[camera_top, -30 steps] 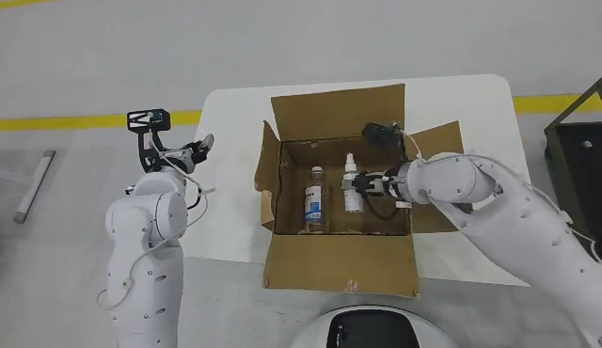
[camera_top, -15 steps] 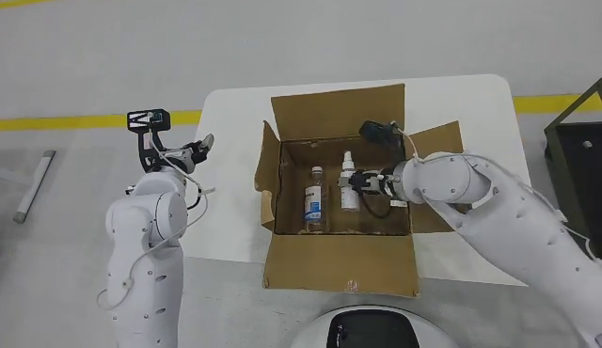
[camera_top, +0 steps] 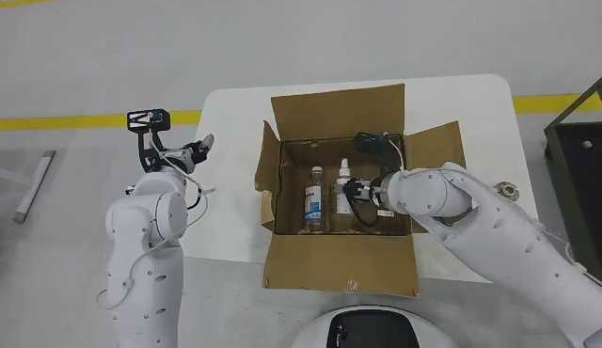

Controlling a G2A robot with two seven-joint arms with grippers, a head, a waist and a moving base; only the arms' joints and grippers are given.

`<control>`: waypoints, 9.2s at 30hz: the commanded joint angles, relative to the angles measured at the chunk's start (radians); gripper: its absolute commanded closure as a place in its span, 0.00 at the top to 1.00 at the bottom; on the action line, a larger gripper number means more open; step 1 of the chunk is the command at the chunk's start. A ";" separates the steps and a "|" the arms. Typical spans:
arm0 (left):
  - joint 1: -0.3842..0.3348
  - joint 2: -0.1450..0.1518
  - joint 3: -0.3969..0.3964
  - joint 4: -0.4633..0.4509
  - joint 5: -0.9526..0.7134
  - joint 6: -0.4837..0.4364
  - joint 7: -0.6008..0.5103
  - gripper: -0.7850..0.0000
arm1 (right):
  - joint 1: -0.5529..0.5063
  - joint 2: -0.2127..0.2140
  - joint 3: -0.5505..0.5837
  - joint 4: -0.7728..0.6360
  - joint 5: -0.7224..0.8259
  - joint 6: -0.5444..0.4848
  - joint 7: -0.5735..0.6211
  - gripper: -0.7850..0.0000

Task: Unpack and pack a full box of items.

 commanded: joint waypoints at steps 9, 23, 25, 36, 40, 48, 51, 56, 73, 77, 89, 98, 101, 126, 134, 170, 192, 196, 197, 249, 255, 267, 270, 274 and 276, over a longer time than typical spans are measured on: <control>0.000 0.000 0.000 0.000 0.000 0.000 0.000 1.00 | 0.080 -0.060 -0.103 0.143 0.021 0.018 -0.028 0.00; 0.000 0.000 0.000 0.000 0.000 0.000 0.000 1.00 | 0.136 -0.114 -0.157 0.246 0.033 0.003 -0.014 0.50; 0.000 0.000 0.000 0.000 0.000 0.000 0.000 1.00 | 0.138 -0.118 -0.159 0.253 0.032 0.001 -0.014 0.50; 0.000 0.000 0.000 0.000 0.000 0.000 0.000 1.00 | 0.133 -0.107 -0.089 0.186 0.013 -0.006 0.037 0.40; 0.000 0.000 0.000 0.000 0.000 0.000 0.000 1.00 | 0.090 -0.066 0.004 0.083 -0.044 0.030 0.095 0.33; 0.000 0.000 0.000 0.000 0.000 0.000 0.000 1.00 | -0.086 0.024 0.308 -0.224 -0.137 0.020 0.173 0.00; 0.000 0.000 0.000 0.000 0.000 0.000 0.000 1.00 | -0.166 0.054 0.439 -0.340 -0.197 0.017 0.192 0.00; 0.000 0.000 0.000 0.000 0.000 0.000 0.000 1.00 | -0.313 0.097 0.661 -0.506 -0.342 0.017 0.256 0.00; 0.000 0.000 0.000 0.000 0.000 0.000 0.000 1.00 | -0.689 0.164 1.125 -0.757 -0.790 -0.222 0.650 0.00; 0.000 0.000 0.000 0.000 0.000 0.000 0.000 1.00 | -0.689 0.164 1.125 -0.757 -0.790 -0.222 0.650 0.00; 0.000 0.000 0.000 0.000 0.000 0.000 0.000 1.00 | -0.740 0.164 1.098 -0.728 -0.827 -0.311 0.584 0.00; 0.000 0.000 0.000 0.000 0.000 0.000 0.000 1.00 | -0.771 0.184 1.118 -0.593 -0.950 -0.598 0.613 0.00; 0.000 0.000 0.000 0.000 0.000 0.000 0.000 1.00 | -0.776 0.192 1.111 -0.548 -0.947 -0.741 0.617 0.00; 0.000 0.000 0.000 0.000 0.000 0.000 0.000 1.00 | -0.808 0.190 1.009 -0.357 -0.770 -0.712 0.584 0.36; 0.000 0.000 0.000 0.000 0.000 0.000 0.000 1.00 | -0.813 0.193 1.018 -0.341 -0.756 -0.711 0.556 0.43; 0.000 0.000 0.000 0.000 0.000 0.000 0.000 1.00 | -0.807 0.194 0.944 -0.230 -0.759 -0.660 0.444 0.42; 0.000 0.000 0.000 0.000 0.000 0.000 0.000 1.00 | -0.812 0.197 0.947 -0.227 -0.749 -0.643 0.421 0.37; 0.000 0.000 0.000 0.000 0.000 0.000 0.000 1.00 | -0.809 0.197 0.943 -0.225 -0.751 -0.638 0.423 0.36; 0.000 0.000 0.000 0.000 0.000 0.000 0.000 1.00 | -0.809 0.198 0.941 -0.224 -0.751 -0.637 0.423 0.35; 0.000 0.000 0.000 0.000 0.000 0.000 0.000 1.00 | -0.714 0.199 1.375 -0.313 0.556 -0.541 0.424 0.00; 0.000 0.000 0.000 0.000 0.000 0.000 0.000 1.00 | -0.667 0.220 1.360 -0.441 0.510 -0.460 0.436 0.00; 0.000 0.000 0.000 0.000 0.000 0.000 0.000 1.00 | -0.470 0.264 0.937 -0.585 0.271 -0.256 0.483 0.00; 0.000 0.000 0.000 0.000 0.000 0.000 0.000 1.00 | -0.394 0.266 0.793 -0.561 0.205 -0.208 0.476 0.00; 0.000 0.000 0.000 0.000 0.000 0.000 0.000 1.00 | -0.290 0.258 0.623 -0.493 0.150 -0.149 0.452 0.00; 0.000 0.000 0.000 0.000 0.000 0.000 0.000 1.00 | -0.245 0.254 0.547 -0.460 0.103 -0.126 0.449 0.00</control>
